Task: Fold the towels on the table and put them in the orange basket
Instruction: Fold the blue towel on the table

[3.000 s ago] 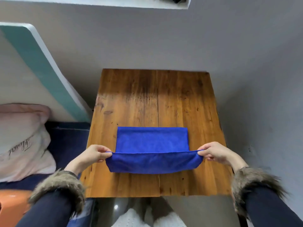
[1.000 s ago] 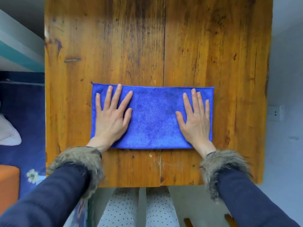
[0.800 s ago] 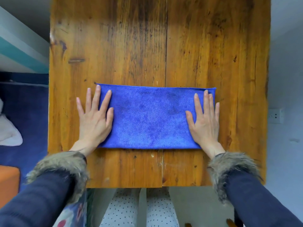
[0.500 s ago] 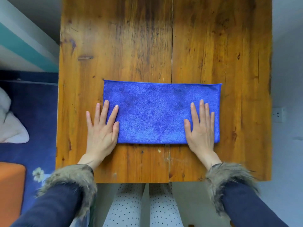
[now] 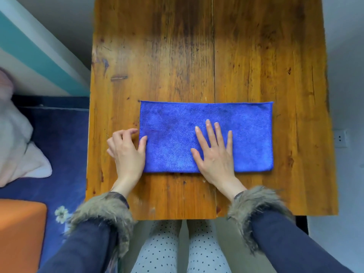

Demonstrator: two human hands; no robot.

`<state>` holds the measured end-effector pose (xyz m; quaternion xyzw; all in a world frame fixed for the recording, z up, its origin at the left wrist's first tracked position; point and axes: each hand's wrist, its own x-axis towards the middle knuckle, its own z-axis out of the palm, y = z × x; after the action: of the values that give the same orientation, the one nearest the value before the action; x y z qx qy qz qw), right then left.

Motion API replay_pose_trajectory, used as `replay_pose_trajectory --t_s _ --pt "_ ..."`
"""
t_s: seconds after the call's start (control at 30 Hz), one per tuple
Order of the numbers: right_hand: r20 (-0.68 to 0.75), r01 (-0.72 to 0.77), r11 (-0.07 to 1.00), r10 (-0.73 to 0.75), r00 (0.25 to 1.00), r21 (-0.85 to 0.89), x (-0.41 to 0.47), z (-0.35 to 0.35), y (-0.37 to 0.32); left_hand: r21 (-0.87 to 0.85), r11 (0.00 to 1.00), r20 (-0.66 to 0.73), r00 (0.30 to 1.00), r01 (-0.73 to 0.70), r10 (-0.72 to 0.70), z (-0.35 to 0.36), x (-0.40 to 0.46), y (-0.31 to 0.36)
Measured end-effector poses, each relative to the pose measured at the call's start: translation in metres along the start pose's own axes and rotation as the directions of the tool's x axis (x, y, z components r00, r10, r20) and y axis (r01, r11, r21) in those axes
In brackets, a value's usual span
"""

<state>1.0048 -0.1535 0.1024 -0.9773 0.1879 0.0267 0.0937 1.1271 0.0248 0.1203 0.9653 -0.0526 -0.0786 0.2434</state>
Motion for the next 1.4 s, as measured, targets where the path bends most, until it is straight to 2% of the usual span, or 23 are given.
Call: replay_pose_trajectory --t_s 0.1,0.23,0.33,0.47,0.53,0.63,0.7,0.77,0.83,0.93,1.0,1.13,1.2,1.27,1.33,1.4 --pt "0.05 -0.077 0.997 0.078 0.996 -0.031 0.0 0.008 -0.002 0.048 0.991 0.111 0.985 0.124 -0.129 -0.001 0.007 0.004" --pt "0.073 -0.055 0.997 0.06 0.996 -0.062 0.001 0.012 0.001 0.122 0.979 0.189 0.965 0.16 -0.181 -0.002 0.018 0.011" --pt "0.082 -0.06 0.995 0.066 0.994 -0.075 0.001 0.012 0.001 0.1 0.979 0.223 0.955 0.177 -0.195 -0.003 0.023 0.015" --pt "0.107 -0.078 0.993 0.088 0.99 -0.092 0.0 0.008 -0.001 -0.038 0.983 0.257 0.952 0.182 -0.166 -0.01 0.021 0.018" --pt "0.126 -0.087 0.991 0.1 0.987 -0.106 0.001 0.005 -0.003 -0.115 0.962 0.302 0.932 0.246 -0.202 -0.015 0.024 0.019" --pt "0.164 -0.086 0.99 0.104 0.981 -0.114 0.002 0.003 -0.004 -0.292 0.845 0.422 0.853 0.449 -0.307 -0.025 0.032 0.02" --pt "0.214 -0.092 0.989 0.115 0.97 -0.115 0.003 0.0 -0.005 -0.347 0.794 0.517 0.808 0.5 -0.282 -0.033 0.034 0.022" --pt "0.271 -0.083 0.99 0.11 0.956 -0.112 0.004 -0.002 -0.005 -0.354 0.788 0.59 0.774 0.504 -0.23 -0.041 0.032 0.028" --pt "0.316 -0.051 0.997 0.066 0.947 -0.056 0.005 -0.01 -0.002 -0.351 0.804 0.617 0.764 0.481 -0.188 -0.049 0.029 0.034" --pt "0.358 -0.057 0.988 0.002 0.934 0.144 0.009 -0.03 0.008 -0.381 0.802 0.612 0.776 0.459 -0.154 -0.06 0.028 0.049" --pt "0.307 -0.074 0.959 -0.014 0.952 0.275 0.006 -0.041 0.018 -0.401 0.797 0.615 0.778 0.452 -0.132 -0.065 0.024 0.062" --pt "0.102 -0.125 0.875 0.087 0.991 0.468 -0.012 -0.057 0.047 -0.454 0.783 0.613 0.787 0.425 -0.072 -0.065 0.01 0.104" --pt "0.083 -0.19 0.809 0.173 0.981 0.556 -0.021 -0.065 0.066 -0.483 0.78 0.6 0.799 0.397 -0.034 -0.057 0.003 0.131" --pt "0.147 -0.33 0.657 0.318 0.937 0.679 -0.03 -0.07 0.086 -0.506 0.783 0.587 0.809 0.363 0.005 -0.043 -0.005 0.158" --pt "0.289 -0.492 0.429 0.455 0.842 0.758 -0.032 -0.071 0.105 -0.507 0.798 0.577 0.816 0.326 0.034 -0.025 -0.015 0.185" --pt "0.425 -0.592 0.252 0.493 0.759 0.765 -0.032 -0.072 0.125 -0.493 0.819 0.57 0.82 0.294 0.049 -0.003 -0.026 0.209"
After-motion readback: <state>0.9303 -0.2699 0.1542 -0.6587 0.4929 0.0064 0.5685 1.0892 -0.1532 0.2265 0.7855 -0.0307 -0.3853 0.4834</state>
